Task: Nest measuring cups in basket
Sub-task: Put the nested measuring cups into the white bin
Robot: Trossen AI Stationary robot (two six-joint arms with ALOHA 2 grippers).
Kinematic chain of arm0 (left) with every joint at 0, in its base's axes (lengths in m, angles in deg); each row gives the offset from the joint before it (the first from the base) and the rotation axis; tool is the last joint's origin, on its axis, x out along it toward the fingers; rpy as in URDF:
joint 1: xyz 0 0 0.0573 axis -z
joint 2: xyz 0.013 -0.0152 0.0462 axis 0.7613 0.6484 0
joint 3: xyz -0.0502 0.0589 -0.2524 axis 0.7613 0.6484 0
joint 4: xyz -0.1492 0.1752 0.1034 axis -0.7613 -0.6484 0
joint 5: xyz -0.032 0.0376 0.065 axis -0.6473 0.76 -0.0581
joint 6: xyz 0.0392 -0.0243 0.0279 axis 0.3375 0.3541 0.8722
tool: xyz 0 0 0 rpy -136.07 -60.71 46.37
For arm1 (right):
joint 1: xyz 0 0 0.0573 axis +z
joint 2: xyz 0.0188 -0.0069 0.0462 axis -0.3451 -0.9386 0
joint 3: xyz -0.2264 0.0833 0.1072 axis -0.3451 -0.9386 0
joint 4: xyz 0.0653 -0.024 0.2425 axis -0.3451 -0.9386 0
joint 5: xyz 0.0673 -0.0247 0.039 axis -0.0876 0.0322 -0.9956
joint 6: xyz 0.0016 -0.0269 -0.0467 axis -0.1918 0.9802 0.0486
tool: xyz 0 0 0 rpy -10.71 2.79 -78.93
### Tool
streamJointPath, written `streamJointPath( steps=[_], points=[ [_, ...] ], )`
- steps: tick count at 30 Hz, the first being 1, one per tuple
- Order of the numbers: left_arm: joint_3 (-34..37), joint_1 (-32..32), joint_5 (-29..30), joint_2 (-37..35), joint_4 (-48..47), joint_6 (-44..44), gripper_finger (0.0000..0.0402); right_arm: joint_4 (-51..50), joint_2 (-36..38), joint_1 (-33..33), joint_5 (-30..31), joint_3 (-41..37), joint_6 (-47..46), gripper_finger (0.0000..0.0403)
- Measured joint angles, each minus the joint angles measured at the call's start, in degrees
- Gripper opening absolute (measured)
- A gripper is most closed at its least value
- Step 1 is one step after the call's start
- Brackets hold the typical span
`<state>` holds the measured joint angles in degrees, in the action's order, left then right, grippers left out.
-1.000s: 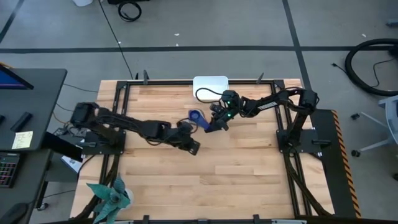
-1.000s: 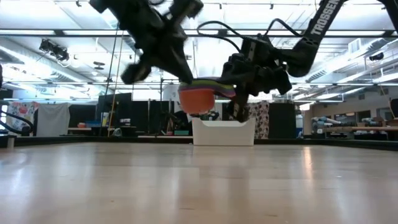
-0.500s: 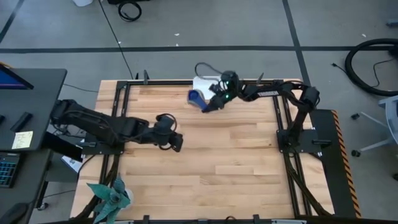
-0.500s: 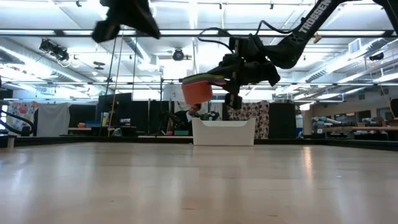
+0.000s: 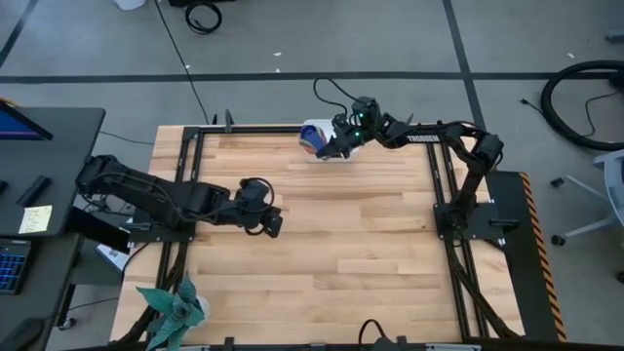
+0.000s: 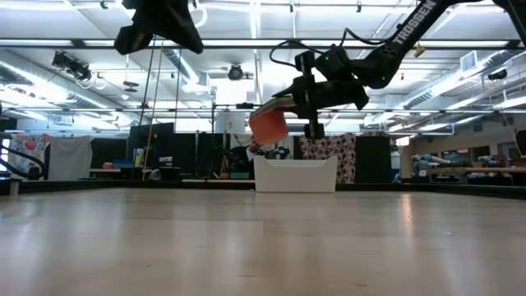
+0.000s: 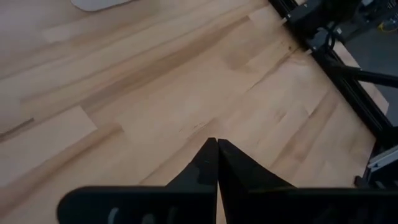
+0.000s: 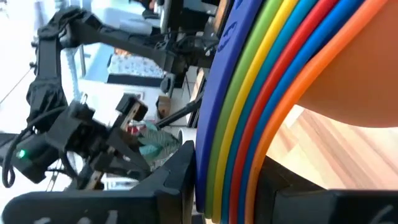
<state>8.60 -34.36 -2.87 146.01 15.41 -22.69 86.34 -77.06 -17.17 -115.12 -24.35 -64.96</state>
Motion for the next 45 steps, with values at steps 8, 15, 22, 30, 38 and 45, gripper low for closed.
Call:
streamJointPath(
  steps=[8,15,22,30,38,45],
  points=[
    [0.0,0.0,0.1,0.0,-0.1,2.3,0.0005,-0.2,0.0,-1.0,6.4,0.0,-2.4,0.0101],
    [0.0,0.0,0.1,0.0,-1.5,3.1,0.0005,0.6,-0.1,-1.1,11.4,0.0,-8.7,0.0101],
    [0.0,0.0,-0.6,0.0,-3.4,3.2,0.0005,0.7,-0.2,1.9,15.8,0.0,-16.0,0.0101],
    [0.0,0.2,-0.6,0.0,-4.9,3.2,0.0005,-2.1,-0.3,2.7,18.5,0.0,-17.7,0.0101],
    [0.0,0.9,-0.6,0.0,-5.2,4.4,0.0005,-2.8,-0.2,2.3,22.6,-0.1,-17.9,0.0101],
    [0.0,0.9,-0.6,0.0,-5.1,4.8,0.0005,-1.9,-0.2,3.9,24.9,-2.8,-22.4,0.0101]
  ],
)
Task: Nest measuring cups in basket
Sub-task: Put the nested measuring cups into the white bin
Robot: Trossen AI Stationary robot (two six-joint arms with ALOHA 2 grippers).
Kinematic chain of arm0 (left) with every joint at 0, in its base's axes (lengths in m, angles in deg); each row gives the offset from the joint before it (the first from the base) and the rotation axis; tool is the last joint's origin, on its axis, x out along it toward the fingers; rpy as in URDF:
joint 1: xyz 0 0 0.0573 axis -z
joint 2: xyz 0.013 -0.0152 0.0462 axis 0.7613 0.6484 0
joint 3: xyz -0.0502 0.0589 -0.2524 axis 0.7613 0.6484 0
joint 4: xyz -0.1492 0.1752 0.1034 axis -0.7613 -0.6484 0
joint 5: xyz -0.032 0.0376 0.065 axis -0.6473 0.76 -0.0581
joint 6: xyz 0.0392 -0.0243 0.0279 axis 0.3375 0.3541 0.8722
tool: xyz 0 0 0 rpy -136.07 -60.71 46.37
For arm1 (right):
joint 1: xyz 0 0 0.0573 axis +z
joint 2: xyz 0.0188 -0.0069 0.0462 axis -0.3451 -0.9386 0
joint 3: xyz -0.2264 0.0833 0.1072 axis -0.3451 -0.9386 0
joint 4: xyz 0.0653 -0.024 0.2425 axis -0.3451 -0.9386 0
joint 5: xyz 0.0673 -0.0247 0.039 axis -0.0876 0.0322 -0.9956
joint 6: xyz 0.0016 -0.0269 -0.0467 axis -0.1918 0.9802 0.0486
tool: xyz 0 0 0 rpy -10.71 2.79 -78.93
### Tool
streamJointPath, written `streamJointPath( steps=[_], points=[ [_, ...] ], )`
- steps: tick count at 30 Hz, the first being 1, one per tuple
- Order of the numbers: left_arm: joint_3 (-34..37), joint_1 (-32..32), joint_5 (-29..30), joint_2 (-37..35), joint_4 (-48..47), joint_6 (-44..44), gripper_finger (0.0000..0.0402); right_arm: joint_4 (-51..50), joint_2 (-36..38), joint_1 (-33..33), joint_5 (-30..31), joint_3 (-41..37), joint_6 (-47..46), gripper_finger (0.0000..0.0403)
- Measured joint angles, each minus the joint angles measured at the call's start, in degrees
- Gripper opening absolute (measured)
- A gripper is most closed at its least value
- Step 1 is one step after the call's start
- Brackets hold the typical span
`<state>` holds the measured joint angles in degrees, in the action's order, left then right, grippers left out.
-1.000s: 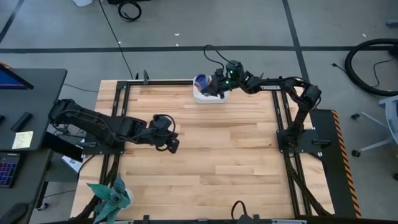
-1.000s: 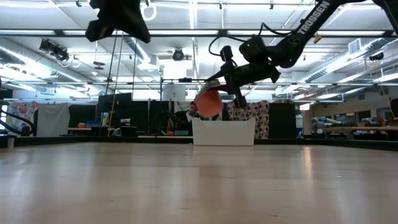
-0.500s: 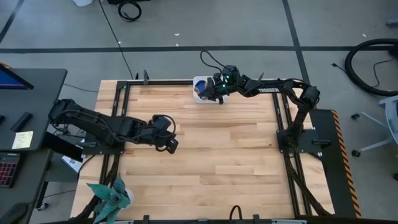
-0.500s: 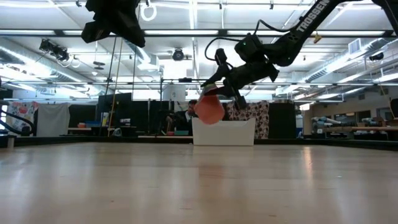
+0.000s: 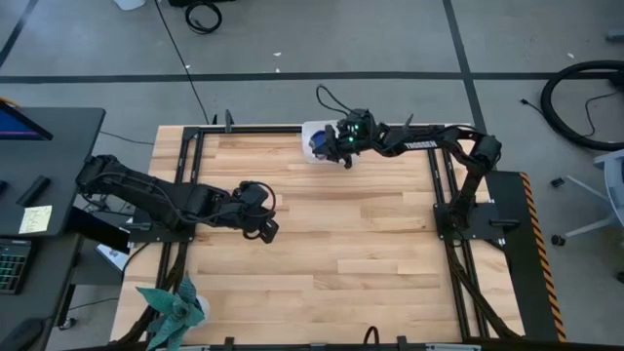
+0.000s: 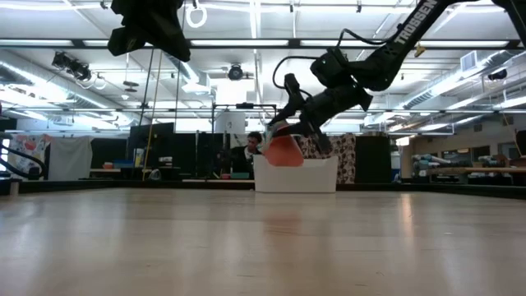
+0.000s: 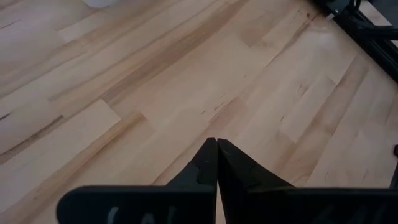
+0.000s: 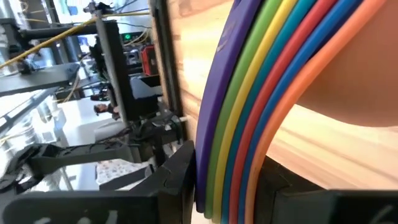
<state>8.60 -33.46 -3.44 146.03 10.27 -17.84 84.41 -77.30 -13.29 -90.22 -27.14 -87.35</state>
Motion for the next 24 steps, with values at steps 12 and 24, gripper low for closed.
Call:
streamJointPath(
  steps=[12,24],
  points=[
    [0.0,0.0,0.0,0.0,0.0,1.4,0.0005,12.1,0.0,0.2,5.1,-7.7,-4.2,0.0101],
    [0.0,0.0,0.0,0.0,-0.1,1.4,0.0005,15.3,0.1,0.8,7.7,-13.2,-2.4,0.0101]
  ],
)
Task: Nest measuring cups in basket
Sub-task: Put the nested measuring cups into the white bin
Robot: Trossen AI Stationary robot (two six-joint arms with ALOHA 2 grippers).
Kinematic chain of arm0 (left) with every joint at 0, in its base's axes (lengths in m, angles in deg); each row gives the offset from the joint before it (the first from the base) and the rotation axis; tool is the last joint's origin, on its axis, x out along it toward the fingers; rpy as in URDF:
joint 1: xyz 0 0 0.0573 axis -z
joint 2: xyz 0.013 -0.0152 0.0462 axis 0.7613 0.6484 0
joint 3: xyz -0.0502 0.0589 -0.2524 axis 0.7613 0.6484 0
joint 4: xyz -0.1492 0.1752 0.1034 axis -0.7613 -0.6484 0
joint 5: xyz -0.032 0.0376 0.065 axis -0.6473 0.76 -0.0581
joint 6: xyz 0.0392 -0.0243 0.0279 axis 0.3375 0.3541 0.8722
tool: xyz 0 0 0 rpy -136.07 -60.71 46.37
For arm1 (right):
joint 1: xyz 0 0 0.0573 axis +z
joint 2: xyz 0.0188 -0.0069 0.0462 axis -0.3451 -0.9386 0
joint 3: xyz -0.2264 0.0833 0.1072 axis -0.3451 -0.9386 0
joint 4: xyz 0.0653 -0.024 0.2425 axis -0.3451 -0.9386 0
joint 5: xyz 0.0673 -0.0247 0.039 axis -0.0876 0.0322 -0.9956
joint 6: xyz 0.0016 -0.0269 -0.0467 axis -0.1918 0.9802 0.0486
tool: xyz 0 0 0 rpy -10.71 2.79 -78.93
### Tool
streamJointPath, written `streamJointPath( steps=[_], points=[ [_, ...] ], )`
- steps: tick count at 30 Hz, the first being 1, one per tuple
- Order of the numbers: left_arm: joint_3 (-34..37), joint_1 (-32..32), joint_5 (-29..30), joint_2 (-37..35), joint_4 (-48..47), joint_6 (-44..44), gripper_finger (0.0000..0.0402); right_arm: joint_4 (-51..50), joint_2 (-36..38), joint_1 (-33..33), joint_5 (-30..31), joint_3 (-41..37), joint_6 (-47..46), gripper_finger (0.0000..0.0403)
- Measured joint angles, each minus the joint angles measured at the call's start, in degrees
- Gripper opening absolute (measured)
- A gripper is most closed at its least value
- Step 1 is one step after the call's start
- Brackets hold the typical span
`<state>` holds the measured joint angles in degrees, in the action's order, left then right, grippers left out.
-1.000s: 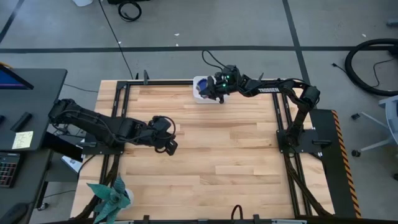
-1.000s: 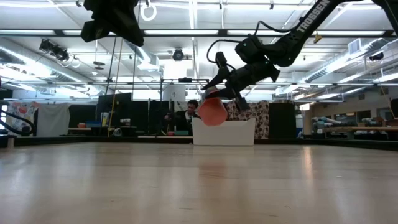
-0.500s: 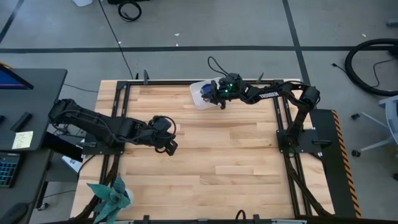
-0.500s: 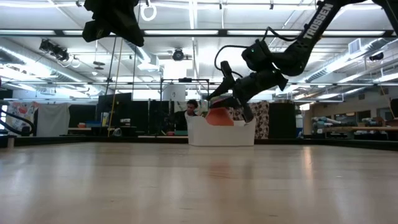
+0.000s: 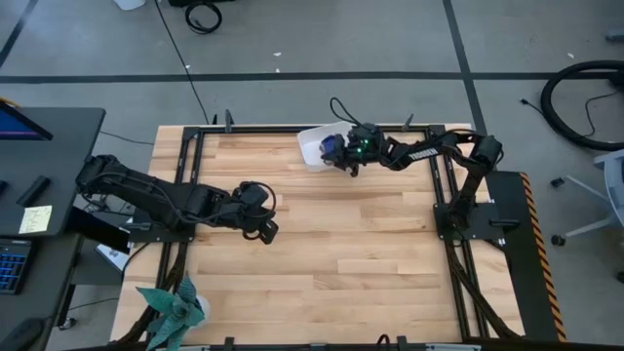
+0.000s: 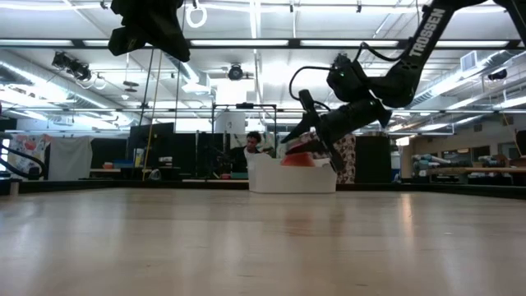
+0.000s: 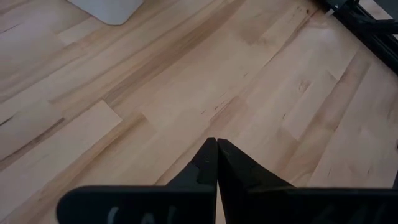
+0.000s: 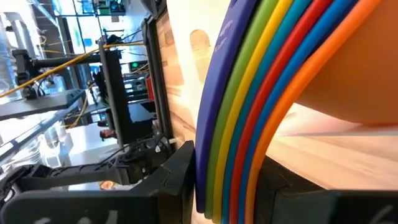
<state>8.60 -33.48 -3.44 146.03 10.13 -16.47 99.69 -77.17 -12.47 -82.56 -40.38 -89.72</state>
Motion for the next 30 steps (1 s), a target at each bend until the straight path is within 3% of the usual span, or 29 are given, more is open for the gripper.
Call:
streamJointPath(
  steps=[30],
  points=[
    [0.0,0.0,-1.4,0.0,0.0,-0.5,0.0007,-1.0,-0.1,-0.1,-0.1,-1.6,4.5,0.0118]
  ],
)
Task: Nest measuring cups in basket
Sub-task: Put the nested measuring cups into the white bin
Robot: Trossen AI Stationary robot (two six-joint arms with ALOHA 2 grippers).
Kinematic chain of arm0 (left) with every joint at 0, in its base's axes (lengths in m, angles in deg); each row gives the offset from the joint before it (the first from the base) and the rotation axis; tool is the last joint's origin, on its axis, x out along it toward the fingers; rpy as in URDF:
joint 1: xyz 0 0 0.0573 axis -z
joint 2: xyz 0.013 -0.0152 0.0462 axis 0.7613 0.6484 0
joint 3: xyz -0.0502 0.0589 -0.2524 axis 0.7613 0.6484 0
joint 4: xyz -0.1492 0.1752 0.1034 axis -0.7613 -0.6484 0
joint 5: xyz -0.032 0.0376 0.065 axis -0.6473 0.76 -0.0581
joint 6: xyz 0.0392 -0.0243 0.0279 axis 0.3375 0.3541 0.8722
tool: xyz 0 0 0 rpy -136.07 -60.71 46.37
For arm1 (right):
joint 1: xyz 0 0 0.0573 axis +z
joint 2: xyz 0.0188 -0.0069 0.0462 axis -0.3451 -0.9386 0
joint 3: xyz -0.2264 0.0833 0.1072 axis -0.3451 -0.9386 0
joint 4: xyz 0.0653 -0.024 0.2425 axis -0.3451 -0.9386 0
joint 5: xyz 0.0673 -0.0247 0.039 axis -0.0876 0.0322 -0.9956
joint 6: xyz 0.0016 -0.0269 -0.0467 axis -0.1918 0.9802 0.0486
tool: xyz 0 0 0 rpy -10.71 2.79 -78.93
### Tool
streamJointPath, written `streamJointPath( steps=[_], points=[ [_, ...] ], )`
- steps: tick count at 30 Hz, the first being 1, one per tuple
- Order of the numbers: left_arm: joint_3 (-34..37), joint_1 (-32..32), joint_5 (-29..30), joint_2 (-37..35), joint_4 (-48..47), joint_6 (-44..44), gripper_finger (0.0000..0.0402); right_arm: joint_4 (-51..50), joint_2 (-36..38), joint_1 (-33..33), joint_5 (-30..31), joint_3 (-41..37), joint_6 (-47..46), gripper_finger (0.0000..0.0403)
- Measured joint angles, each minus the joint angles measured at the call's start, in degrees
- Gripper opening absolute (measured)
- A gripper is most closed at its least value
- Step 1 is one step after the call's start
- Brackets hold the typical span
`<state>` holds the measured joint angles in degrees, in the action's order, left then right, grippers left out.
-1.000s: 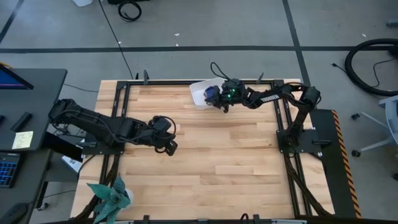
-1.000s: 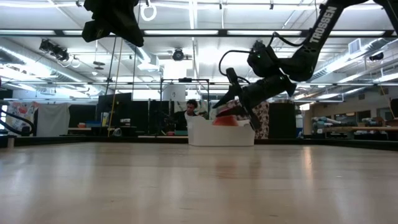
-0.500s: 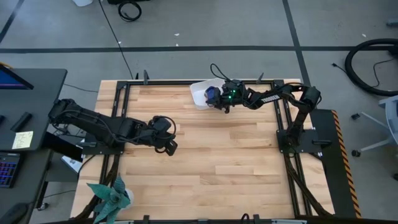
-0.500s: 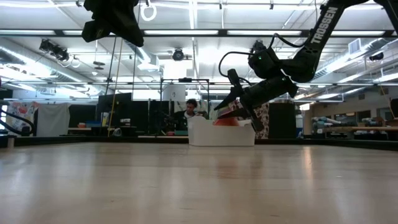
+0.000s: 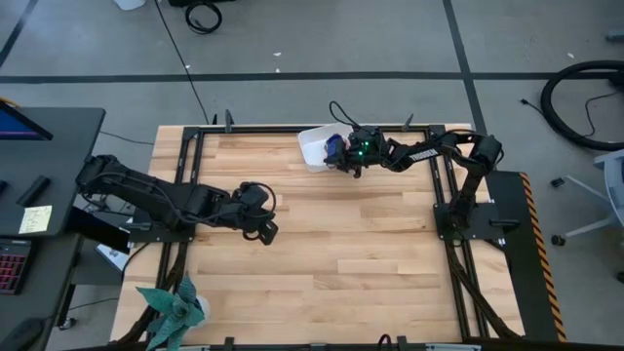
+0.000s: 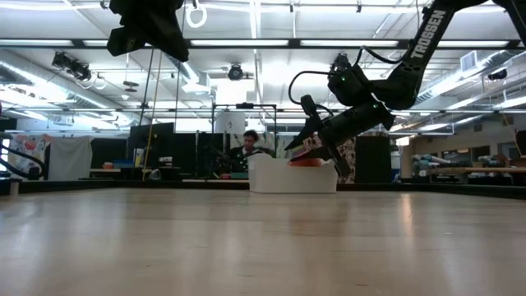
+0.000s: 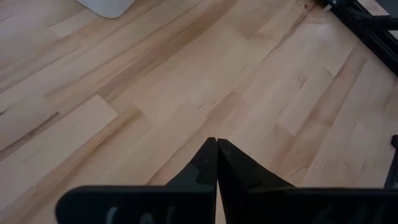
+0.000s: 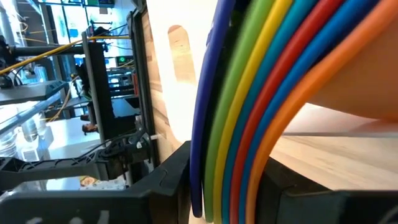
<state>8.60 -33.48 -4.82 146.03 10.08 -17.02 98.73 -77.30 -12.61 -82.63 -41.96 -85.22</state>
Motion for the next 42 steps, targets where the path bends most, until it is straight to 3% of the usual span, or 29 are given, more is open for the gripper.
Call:
streamJointPath(
  steps=[23,31,36,42],
  points=[
    [0.0,-2.7,1.1,0.0,-0.2,0.0,0.0009,0.1,0.0,0.0,-1.6,0.0,1.1,0.0120],
    [-0.1,-11.2,5.0,1.5,1.9,5.9,0.0009,0.2,0.0,0.0,-2.4,0.0,1.3,0.0120],
    [0.0,-19.7,-0.7,1.6,7.7,12.8,0.0009,0.5,0.0,0.0,-3.2,0.1,1.2,0.0119],
    [-0.1,-32.2,-16.7,4.1,24.2,23.1,0.0009,0.3,0.0,0.0,-3.2,0.1,1.0,0.0120]
  ],
)
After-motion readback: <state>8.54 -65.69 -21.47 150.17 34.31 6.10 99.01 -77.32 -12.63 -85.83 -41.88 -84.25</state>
